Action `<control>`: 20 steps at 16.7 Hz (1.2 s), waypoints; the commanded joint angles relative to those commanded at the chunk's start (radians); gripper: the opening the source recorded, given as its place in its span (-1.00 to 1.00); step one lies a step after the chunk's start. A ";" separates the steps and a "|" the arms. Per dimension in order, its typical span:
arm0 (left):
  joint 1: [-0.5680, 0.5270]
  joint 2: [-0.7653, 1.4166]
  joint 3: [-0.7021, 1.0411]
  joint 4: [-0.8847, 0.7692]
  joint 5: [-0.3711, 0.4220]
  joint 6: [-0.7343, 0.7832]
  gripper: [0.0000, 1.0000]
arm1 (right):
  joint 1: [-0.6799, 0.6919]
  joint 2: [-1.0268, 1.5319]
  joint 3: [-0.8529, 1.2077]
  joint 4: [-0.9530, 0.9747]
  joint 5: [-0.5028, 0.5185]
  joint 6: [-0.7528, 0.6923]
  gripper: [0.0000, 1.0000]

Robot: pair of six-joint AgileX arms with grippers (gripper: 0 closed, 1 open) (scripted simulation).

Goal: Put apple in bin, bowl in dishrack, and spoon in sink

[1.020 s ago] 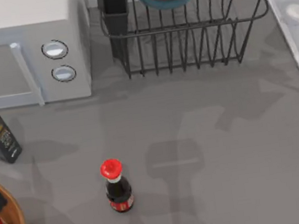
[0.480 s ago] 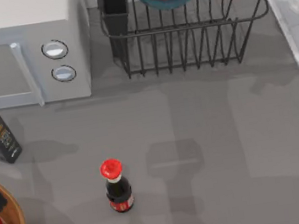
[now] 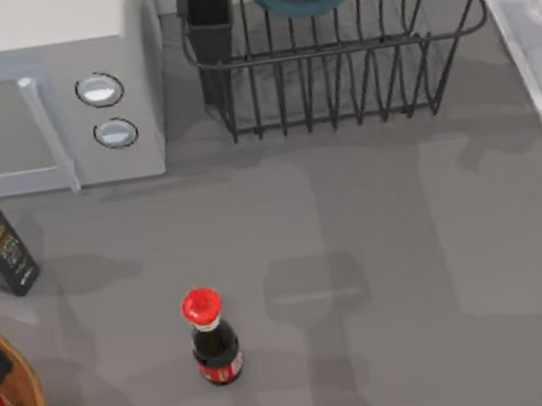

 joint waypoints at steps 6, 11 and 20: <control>0.000 0.000 0.000 0.000 0.000 0.000 1.00 | -0.004 0.166 0.253 -0.085 0.002 -0.003 -1.00; 0.000 0.000 0.000 0.000 0.000 0.000 1.00 | -0.005 0.292 0.445 -0.150 0.005 0.000 -1.00; 0.000 0.000 0.000 0.000 0.000 0.000 1.00 | -0.006 0.301 0.456 -0.154 0.005 0.000 -0.40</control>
